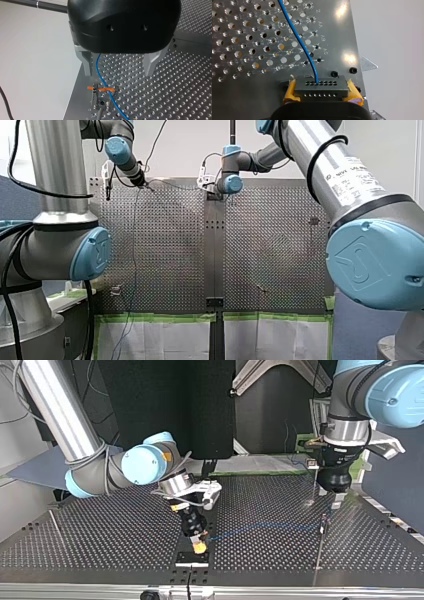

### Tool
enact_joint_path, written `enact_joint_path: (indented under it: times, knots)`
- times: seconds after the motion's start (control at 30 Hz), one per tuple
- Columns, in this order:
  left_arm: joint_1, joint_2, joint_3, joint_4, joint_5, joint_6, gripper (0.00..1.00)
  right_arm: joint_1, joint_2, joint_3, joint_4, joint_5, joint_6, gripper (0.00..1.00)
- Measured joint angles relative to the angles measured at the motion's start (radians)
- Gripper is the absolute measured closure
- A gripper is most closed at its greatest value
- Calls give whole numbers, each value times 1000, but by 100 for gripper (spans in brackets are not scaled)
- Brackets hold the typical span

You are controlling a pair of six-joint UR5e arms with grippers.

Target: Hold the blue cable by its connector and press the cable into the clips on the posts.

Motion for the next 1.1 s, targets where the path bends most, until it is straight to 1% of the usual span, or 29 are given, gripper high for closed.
enact_joint_path:
  times: [0.13,0.2,0.33,0.5,0.63,0.73,0.8,0.93,1.1]
  knots:
    - [-1,2,0,3,3,2,0,0,0,0,0,0,0,100]
    - [-1,5,0,10,10,5,0,-1,0,0,2,1,-4,100]
    - [-2,7,1,36,38,1,0,-7,0,0,11,3,-16,100]
    - [-6,3,5,67,74,-7,0,-11,0,0,15,5,-21,100]
    - [-33,-24,31,100,110,-23,0,-12,0,0,14,6,-22,100]
    - [-57,-48,56,124,127,-25,0,-14,0,0,14,6,-23,100]
    - [-72,-63,71,133,125,-22,0,-15,0,0,14,6,-23,100]
    - [-110,-102,109,145,96,-19,0,-17,0,0,15,6,-23,100]
    - [-151,-141,130,130,57,-17,0,-18,0,0,15,6,-23,100]
